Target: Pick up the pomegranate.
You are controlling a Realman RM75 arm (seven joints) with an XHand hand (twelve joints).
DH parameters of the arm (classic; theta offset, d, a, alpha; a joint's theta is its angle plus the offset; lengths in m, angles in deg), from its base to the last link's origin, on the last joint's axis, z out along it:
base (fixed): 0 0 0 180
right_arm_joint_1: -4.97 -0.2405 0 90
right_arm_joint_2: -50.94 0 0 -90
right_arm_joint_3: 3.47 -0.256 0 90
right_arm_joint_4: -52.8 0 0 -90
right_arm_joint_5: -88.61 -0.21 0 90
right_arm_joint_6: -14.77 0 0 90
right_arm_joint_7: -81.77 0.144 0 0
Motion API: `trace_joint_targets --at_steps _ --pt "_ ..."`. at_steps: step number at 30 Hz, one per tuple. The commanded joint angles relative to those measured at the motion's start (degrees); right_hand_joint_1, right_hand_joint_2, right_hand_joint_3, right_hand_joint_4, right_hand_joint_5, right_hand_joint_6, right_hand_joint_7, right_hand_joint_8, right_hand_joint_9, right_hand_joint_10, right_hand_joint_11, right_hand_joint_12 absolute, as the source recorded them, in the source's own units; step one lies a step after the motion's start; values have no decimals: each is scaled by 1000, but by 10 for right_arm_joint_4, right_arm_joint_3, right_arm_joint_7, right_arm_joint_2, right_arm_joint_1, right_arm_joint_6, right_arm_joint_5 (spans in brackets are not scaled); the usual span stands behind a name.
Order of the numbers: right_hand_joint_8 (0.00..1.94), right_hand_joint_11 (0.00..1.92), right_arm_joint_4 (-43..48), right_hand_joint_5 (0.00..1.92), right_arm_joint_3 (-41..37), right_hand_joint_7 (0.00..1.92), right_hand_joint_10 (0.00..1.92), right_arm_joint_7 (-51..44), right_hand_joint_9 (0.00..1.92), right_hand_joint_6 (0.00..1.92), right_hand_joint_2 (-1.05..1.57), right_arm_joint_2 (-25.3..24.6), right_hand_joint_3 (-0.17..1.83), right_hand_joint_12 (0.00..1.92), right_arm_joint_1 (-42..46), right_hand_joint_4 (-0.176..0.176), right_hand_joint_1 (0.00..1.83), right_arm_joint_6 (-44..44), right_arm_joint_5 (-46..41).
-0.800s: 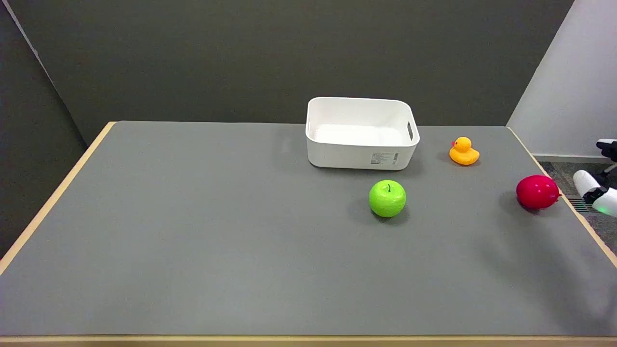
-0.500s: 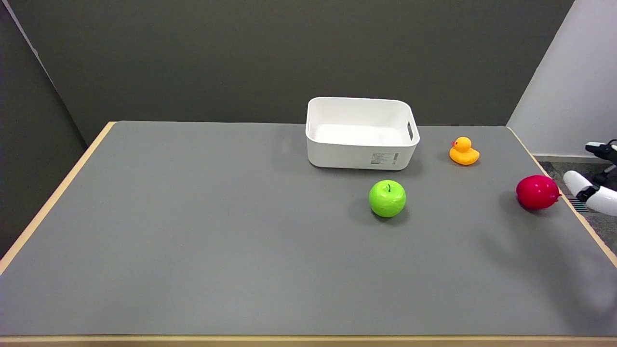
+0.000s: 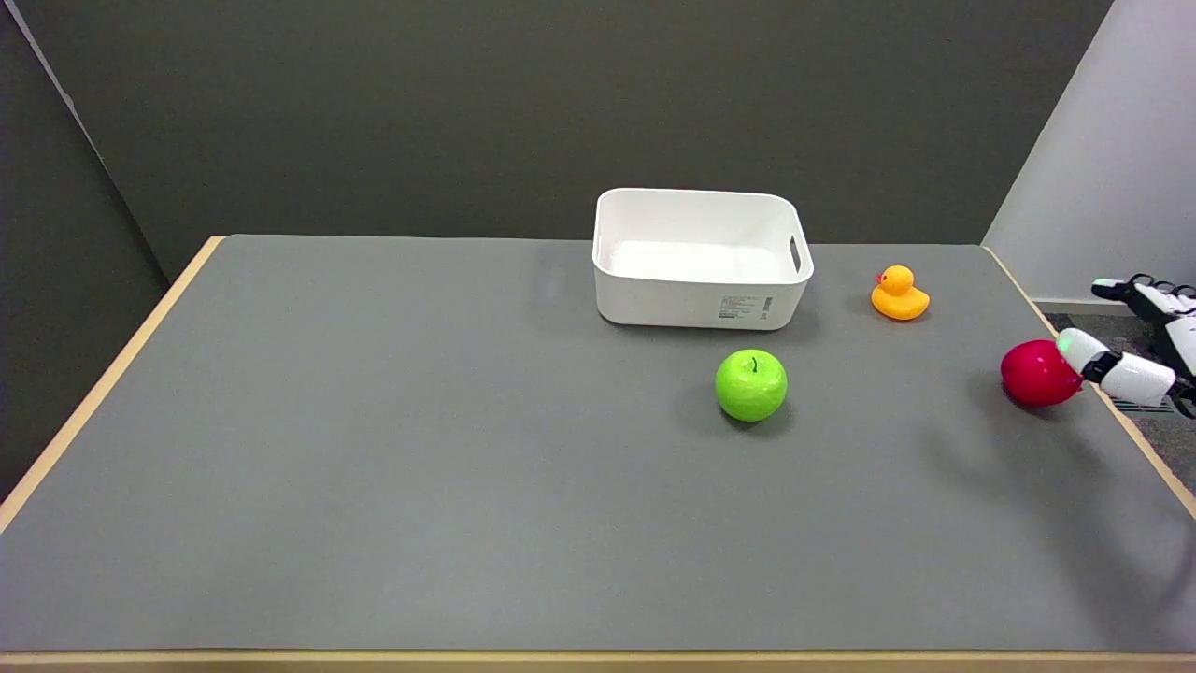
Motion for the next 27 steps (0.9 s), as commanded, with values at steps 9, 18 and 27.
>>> trace_joint_targets --at_steps 9,18,27 --pt "352 -1 -16 204 51 195 619 10 23 489 495 -3 922 1030 -30 63 180 -52 26" --pt "350 -1 -8 209 58 197 618 10 25 491 496 -9 918 1044 -28 64 181 -52 26" --pt "351 -1 -11 211 82 200 619 10 24 493 503 -9 920 1049 -35 64 195 -58 26"
